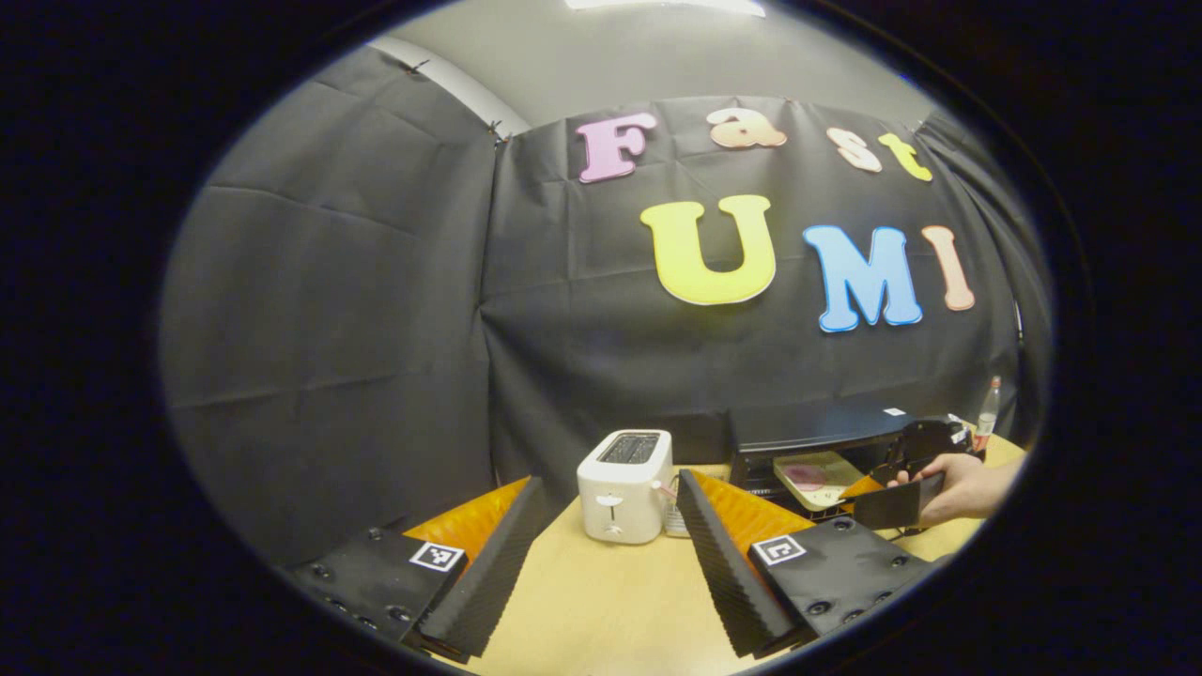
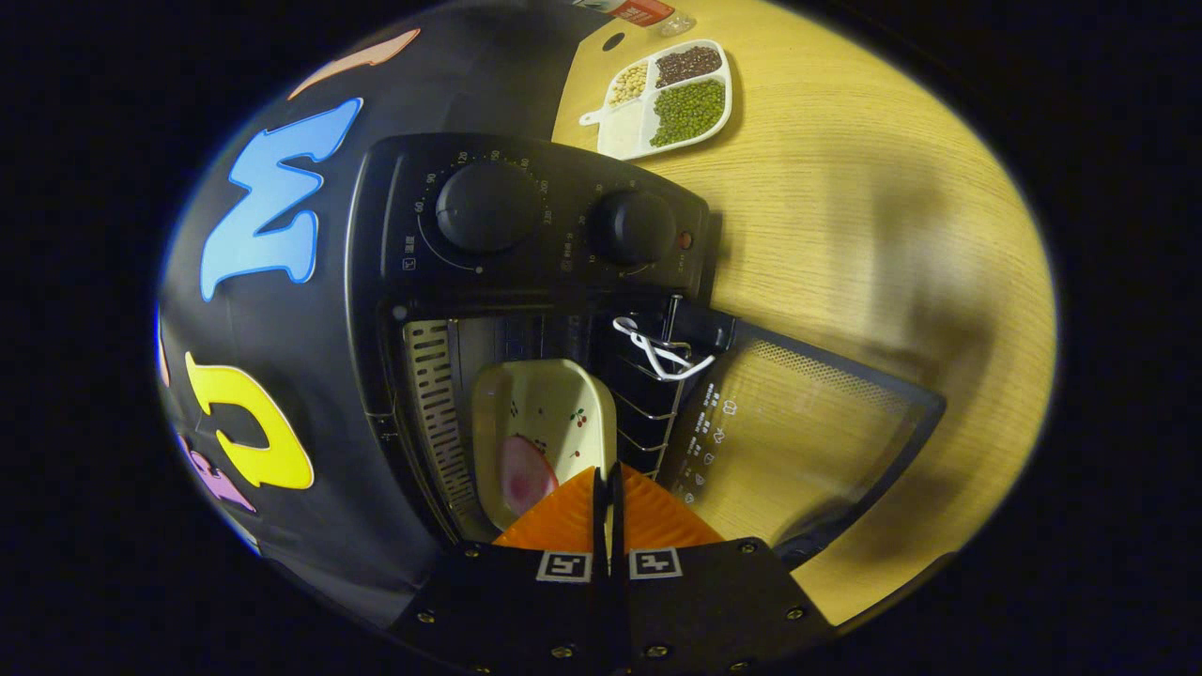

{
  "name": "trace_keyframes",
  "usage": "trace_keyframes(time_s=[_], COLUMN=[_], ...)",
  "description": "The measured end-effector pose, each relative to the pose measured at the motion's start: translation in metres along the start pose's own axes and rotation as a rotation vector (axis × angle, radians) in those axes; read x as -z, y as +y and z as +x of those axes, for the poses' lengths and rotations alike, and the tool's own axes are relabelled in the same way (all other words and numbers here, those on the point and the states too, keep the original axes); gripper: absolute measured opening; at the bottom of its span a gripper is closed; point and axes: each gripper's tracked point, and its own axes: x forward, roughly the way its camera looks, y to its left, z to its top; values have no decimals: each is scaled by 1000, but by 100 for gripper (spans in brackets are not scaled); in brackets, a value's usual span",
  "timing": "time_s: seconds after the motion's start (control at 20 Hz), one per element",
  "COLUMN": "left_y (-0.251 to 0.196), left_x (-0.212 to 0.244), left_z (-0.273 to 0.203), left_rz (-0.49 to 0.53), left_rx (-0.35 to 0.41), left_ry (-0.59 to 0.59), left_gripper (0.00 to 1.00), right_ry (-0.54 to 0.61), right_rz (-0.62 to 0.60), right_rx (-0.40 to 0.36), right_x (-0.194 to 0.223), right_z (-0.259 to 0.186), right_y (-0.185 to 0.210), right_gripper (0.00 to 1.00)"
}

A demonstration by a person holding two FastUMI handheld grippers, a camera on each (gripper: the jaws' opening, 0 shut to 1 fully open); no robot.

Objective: Open the electric oven with the left hand, put the food in, and close the electric oven.

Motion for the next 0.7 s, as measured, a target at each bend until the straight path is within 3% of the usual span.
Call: trace_keyframes(time_s=[0.2,0.35,0.4,0.45,0.5,0.55,0.6,0.65,0.7], left_y=[3,-3,-6,-10,-16,-21,-27,-33,-39], left_x=[1,3,3,4,3,2,2,2,2], left_z=[3,6,7,8,8,8,9,8,7], left_rz=[11,12,8,4,1,-1,-2,-4,-7], left_rx=[-4,9,15,22,31,42,53,65,75], left_ry=[7,10,12,10,7,7,4,2,2], left_gripper=[100,100,100,100,95,100,90,95,95], right_ry=[-41,-1,11,22,37,50,54,56,58], right_rz=[22,30,14,-9,-36,-64,-102,-149,-203], right_rx=[-21,-69,-78,-92,-107,-116,-118,-118,-117], right_x=[-4,6,9,10,15,17,18,19,19], right_z=[12,14,10,6,-1,-7,-14,-23,-33], right_y=[6,15,16,17,19,19,18,17,15], right_gripper=[3,12,21,22,37,52,79,97,97])
